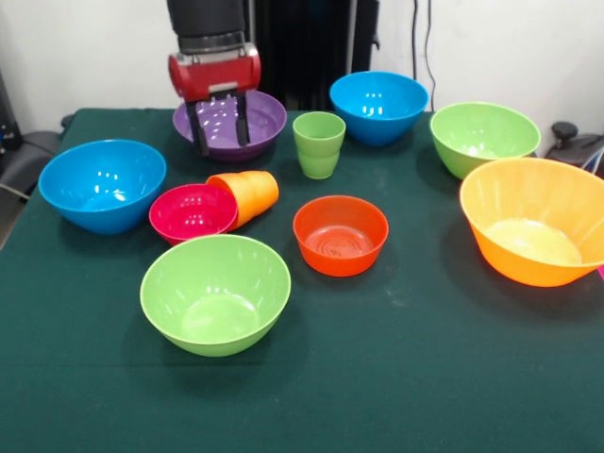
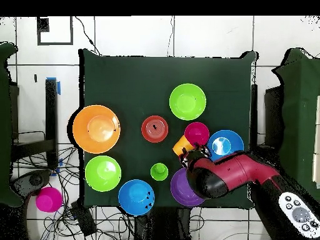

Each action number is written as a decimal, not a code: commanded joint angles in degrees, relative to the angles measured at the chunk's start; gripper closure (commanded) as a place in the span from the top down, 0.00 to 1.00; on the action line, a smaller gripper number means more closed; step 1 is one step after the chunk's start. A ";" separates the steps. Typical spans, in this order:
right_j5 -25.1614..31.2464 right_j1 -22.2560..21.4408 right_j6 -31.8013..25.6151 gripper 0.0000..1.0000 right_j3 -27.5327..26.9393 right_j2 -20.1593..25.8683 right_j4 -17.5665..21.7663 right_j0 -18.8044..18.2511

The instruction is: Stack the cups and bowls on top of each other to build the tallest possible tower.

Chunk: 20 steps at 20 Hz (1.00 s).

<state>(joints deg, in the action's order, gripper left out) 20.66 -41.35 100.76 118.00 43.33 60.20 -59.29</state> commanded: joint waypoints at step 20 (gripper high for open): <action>2.38 0.98 -1.61 1.00 -6.54 -6.49 0.38 1.96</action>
<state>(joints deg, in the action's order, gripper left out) 20.59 -38.98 100.76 114.52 38.91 60.70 -59.12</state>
